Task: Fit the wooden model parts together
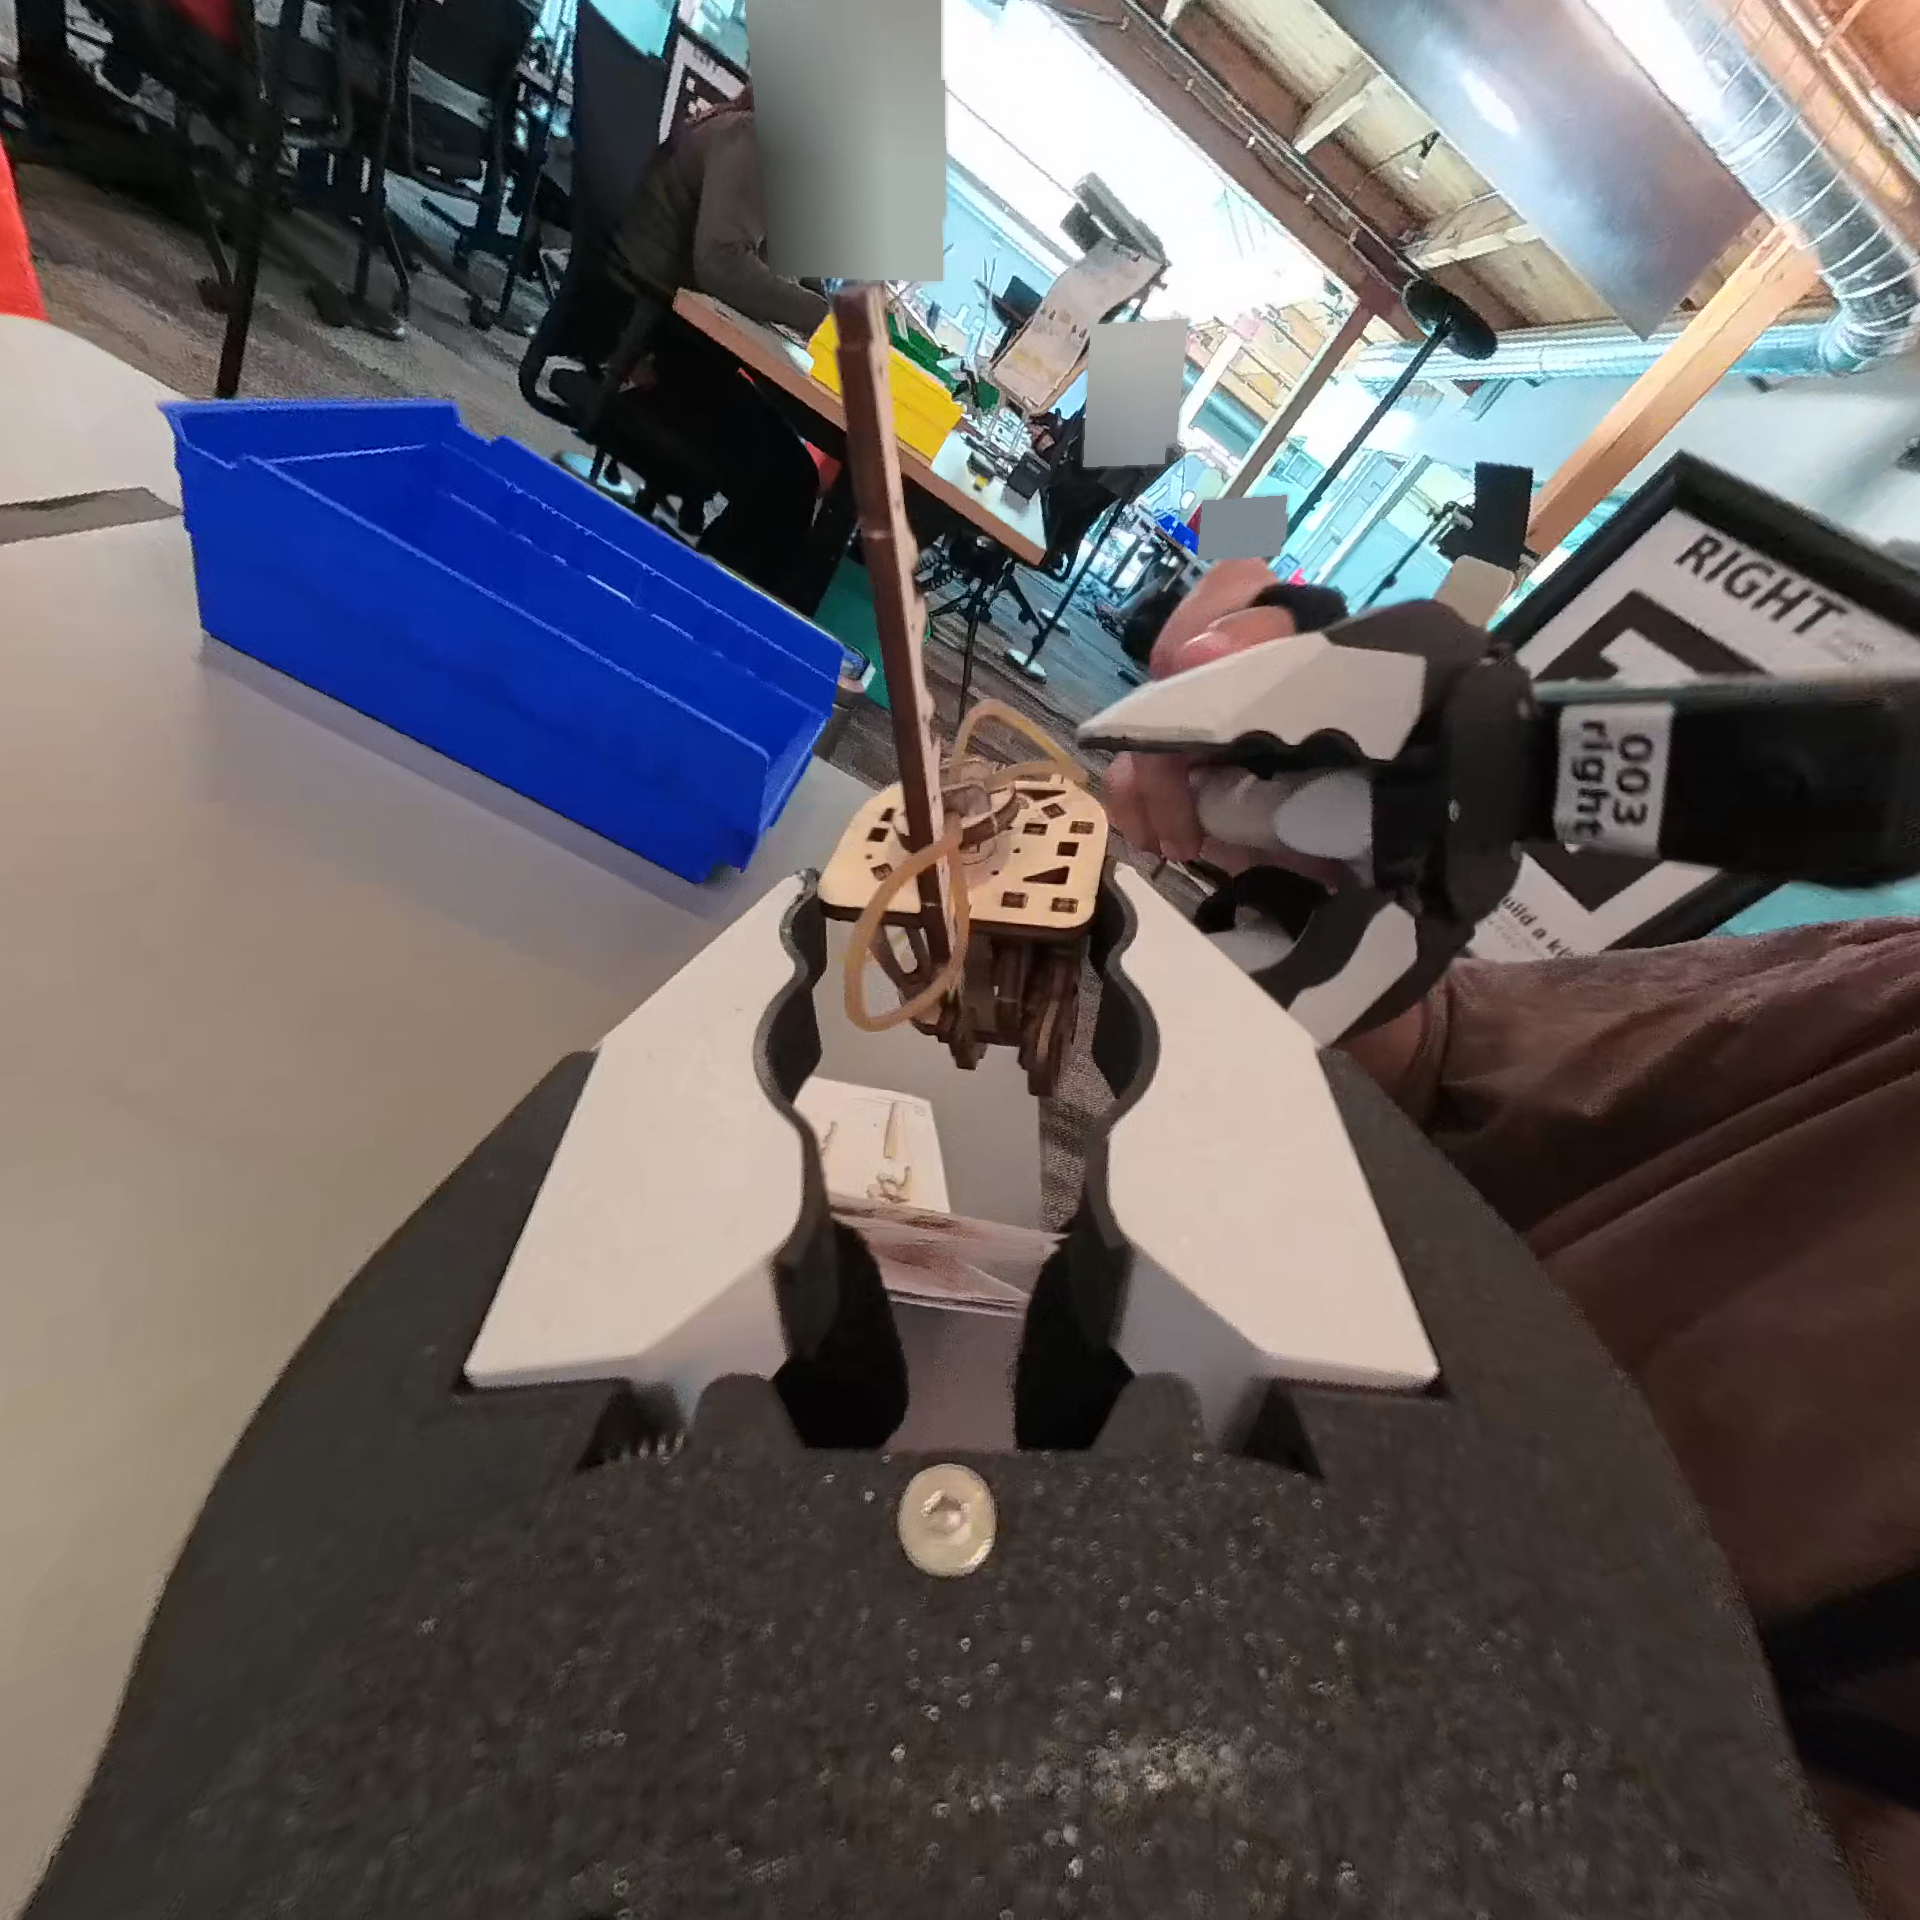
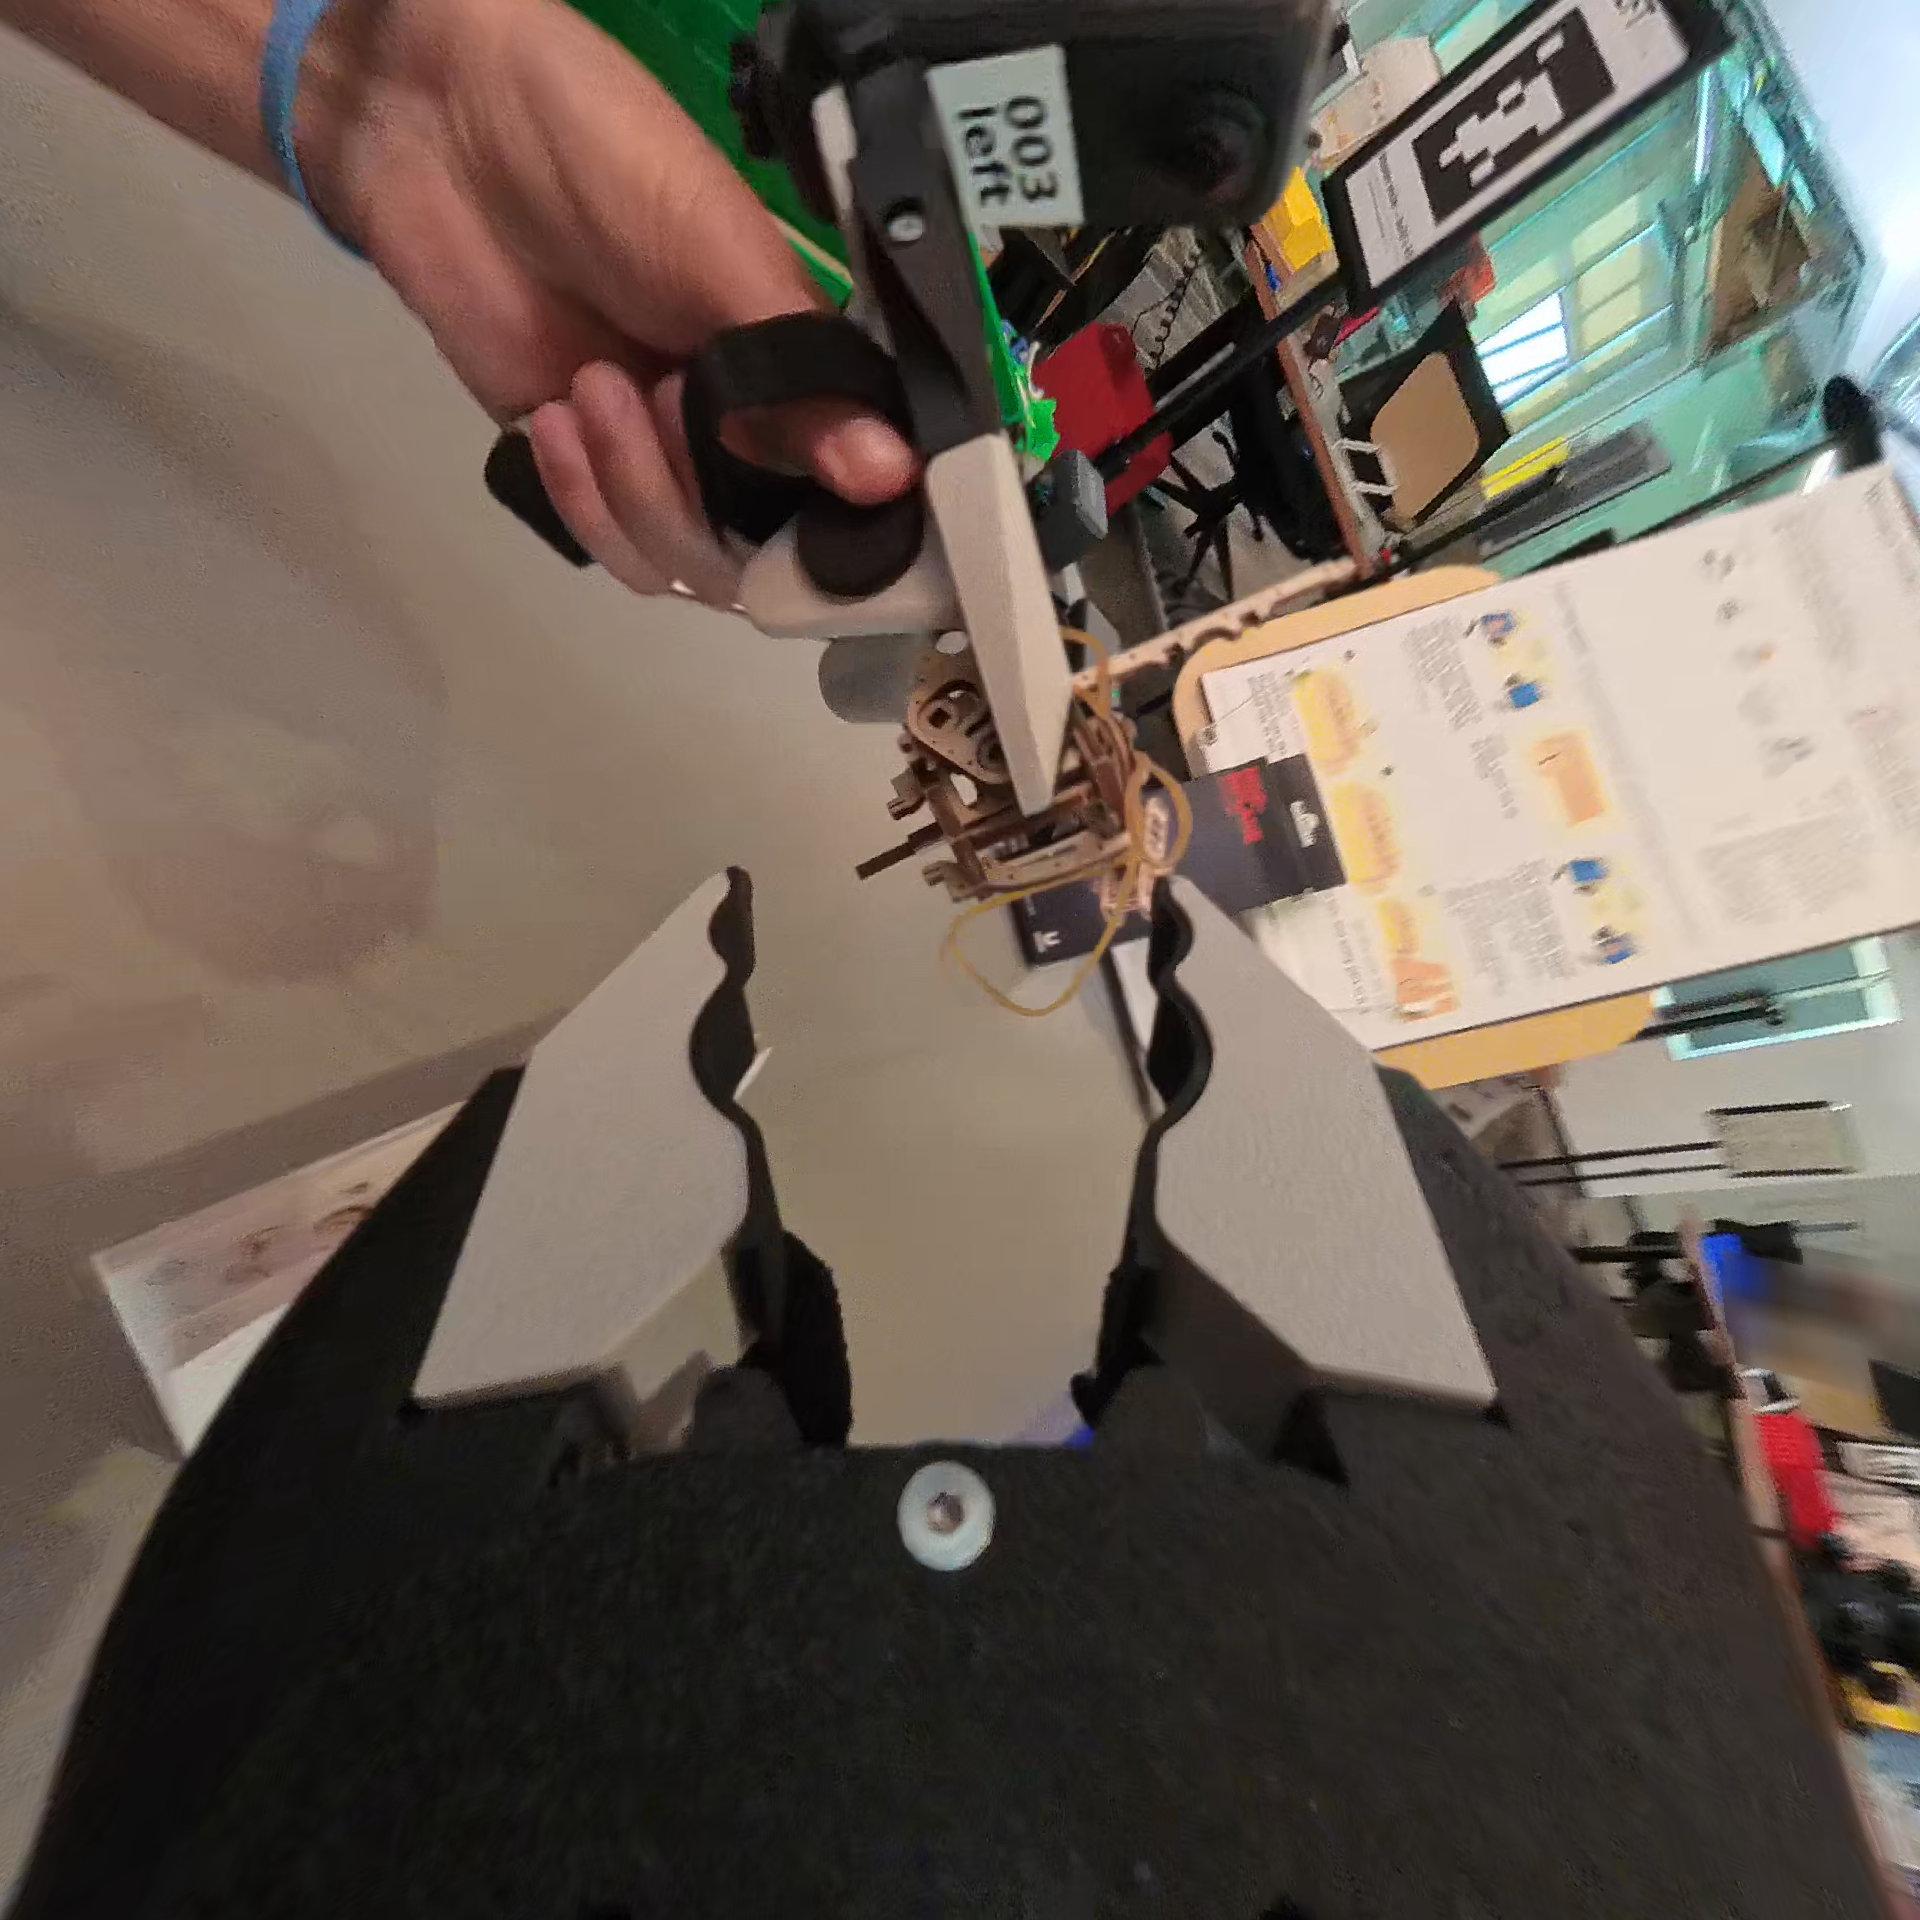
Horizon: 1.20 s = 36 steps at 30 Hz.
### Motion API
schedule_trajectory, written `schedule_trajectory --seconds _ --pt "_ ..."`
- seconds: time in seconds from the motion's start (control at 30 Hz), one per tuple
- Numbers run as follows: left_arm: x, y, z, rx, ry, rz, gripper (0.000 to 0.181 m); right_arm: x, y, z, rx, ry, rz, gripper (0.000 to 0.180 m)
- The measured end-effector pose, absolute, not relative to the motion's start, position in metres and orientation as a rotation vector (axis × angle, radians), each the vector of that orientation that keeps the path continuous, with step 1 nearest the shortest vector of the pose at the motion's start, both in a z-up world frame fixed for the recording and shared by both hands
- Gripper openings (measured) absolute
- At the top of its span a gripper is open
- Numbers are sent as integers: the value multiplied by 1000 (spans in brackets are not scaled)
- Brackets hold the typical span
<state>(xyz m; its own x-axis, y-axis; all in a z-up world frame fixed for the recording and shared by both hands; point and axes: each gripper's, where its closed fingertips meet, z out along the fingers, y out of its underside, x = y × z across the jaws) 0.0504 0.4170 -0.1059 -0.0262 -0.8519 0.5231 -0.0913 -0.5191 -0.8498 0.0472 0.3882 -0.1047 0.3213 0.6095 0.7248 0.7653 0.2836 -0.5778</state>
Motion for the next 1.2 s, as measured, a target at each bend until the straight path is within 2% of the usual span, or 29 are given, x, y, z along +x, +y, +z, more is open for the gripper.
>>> schedule_trajectory --seconds 0.03,0.17,0.27,0.6,1.2 --pt "49 416 -100 -1660 988 -1602 49 44 387 -100 -1384 -1396 -211 77" --pt "46 401 -84 -1708 1004 -1563 49 34 379 -81 -1294 -1484 -328 78" --pt "43 389 -78 -1753 1023 -1487 49 36 371 -68 -1272 -1520 -384 86" --pt "39 364 -60 -1825 1012 -1368 49 19 357 -61 -1221 -1574 -506 92" --pt "42 353 -54 -1826 1022 -1365 49 16 358 -59 -1183 -1626 -572 74"
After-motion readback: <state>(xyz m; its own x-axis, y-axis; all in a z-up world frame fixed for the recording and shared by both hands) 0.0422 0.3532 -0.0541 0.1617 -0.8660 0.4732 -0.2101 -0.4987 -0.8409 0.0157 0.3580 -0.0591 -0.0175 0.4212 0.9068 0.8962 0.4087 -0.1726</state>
